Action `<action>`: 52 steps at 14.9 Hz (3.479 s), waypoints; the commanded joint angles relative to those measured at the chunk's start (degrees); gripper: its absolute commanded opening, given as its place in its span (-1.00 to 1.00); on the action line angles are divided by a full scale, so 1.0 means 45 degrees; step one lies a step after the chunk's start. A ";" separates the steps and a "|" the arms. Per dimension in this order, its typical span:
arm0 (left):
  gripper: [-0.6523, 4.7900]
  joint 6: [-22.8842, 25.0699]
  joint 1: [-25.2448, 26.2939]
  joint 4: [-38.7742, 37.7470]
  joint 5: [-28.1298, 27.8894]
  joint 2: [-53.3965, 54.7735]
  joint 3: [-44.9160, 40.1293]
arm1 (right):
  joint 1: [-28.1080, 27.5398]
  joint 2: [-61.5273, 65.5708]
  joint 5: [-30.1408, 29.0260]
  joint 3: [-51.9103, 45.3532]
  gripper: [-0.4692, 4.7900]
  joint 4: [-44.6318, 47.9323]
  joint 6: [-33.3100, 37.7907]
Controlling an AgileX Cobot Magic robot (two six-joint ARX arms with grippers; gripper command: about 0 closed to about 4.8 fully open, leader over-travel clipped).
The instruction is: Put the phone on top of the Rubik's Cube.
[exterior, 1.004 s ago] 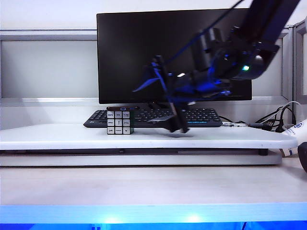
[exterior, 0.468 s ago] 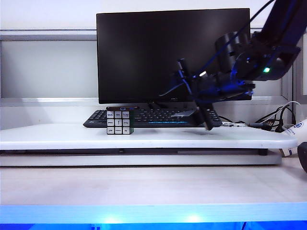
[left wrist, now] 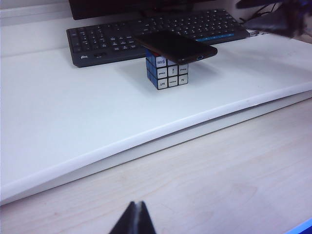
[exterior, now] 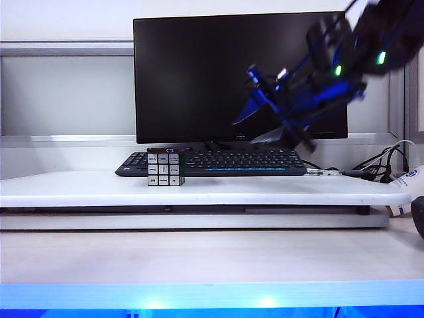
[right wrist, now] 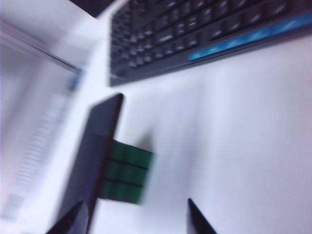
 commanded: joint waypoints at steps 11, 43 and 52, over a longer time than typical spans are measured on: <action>-0.78 0.0039 0.0015 -0.0136 -0.0797 0.0005 -0.0024 | 0.0102 -0.7232 0.4668 -0.3322 -0.86 -0.4541 -0.6955; -0.78 0.0044 0.0010 -0.0340 -0.0879 0.0005 -0.0024 | -0.3133 -1.4396 0.3390 -1.3469 -0.86 -0.0010 -0.7480; -0.78 0.0044 0.0010 -0.0345 -0.0889 0.0005 -0.0024 | -0.2414 -2.0434 0.5013 -1.4163 -0.86 -0.3648 -0.8087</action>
